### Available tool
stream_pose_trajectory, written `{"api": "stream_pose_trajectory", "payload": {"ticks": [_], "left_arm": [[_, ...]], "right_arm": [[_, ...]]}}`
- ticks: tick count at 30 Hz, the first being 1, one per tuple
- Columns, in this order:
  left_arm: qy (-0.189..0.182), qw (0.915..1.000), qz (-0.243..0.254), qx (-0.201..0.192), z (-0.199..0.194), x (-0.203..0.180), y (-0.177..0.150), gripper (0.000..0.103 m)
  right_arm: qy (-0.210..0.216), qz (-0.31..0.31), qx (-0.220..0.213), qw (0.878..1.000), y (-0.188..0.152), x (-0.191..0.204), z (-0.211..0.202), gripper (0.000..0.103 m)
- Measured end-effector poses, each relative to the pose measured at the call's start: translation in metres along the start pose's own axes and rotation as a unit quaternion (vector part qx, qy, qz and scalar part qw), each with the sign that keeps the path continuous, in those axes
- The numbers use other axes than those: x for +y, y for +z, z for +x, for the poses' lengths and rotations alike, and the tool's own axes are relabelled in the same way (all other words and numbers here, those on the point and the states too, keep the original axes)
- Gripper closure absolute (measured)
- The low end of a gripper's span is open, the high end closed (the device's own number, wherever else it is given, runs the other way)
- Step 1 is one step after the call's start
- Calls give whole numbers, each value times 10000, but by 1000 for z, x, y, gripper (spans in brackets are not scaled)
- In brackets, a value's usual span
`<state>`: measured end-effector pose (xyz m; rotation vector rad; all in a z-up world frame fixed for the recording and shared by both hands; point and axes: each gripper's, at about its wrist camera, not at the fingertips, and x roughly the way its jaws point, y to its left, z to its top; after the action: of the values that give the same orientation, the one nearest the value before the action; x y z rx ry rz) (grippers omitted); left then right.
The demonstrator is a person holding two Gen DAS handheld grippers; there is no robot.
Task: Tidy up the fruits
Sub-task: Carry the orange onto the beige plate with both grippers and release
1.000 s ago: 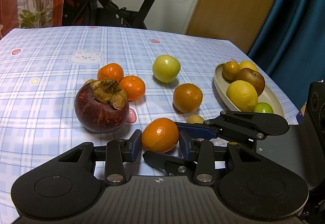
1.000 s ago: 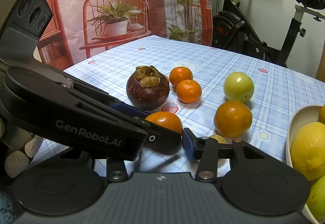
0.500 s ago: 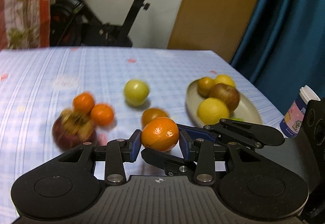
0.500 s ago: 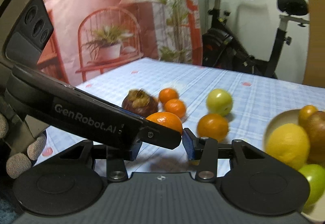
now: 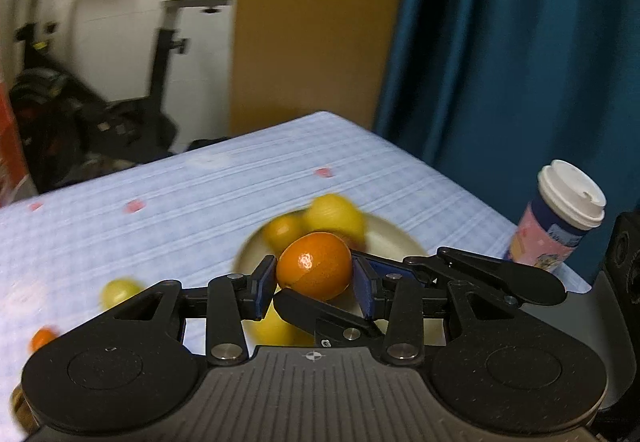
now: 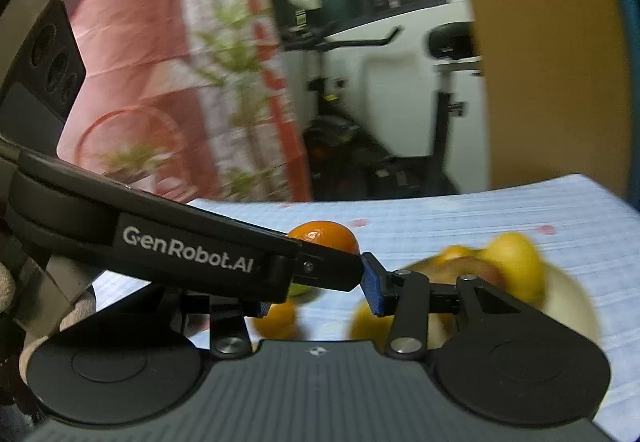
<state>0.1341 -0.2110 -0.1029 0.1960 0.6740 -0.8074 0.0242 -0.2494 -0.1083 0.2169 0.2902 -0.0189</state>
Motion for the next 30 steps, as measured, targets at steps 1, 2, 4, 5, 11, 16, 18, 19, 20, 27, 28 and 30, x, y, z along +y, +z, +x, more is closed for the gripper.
{"api": "stream_pose_trajectory", "payload": {"ticks": [1, 2, 4, 5, 11, 16, 18, 19, 20, 27, 28, 30], "left_arm": [[-61, 9999, 77, 23, 8, -6, 3, 59], [-125, 9998, 148, 46, 15, -11, 6, 59], [-250, 9993, 235, 130, 32, -22, 11, 59], [-307, 9990, 264, 173, 40, -27, 13, 59], [-533, 9967, 365, 482, 86, -50, 16, 57], [-519, 9955, 382, 691, 104, -56, 11, 57], [-504, 9955, 380, 712, 107, -55, 9, 57], [-495, 9955, 365, 725, 108, -55, 9, 57], [-489, 9954, 351, 746, 109, -53, 8, 57], [-435, 9951, 442, 763, 113, -57, 9, 51], [-421, 9952, 449, 755, 112, -57, 9, 47], [-384, 9956, 446, 735, 109, -57, 10, 41]], "right_arm": [[-116, 72, -35, 9999, 1, -8, -3, 57], [-226, 131, -68, 9996, 2, -16, -5, 57], [-454, 243, -117, 9986, 3, -31, -9, 57], [-575, 300, -128, 9978, 2, -38, -11, 57], [-1148, 555, -57, 9918, -4, -77, -13, 57], [-1447, 636, 93, 9874, -12, -96, -10, 57], [-1520, 636, 135, 9862, -13, -98, -8, 57], [-1551, 619, 146, 9858, -14, -99, -8, 57], [-1573, 606, 169, 9855, -15, -99, -7, 57], [-1726, 500, 335, 9832, -21, -99, -4, 57], [-1741, 500, 340, 9829, -20, -98, -3, 56], [-1781, 490, 337, 9822, -20, -98, -1, 56]]}}
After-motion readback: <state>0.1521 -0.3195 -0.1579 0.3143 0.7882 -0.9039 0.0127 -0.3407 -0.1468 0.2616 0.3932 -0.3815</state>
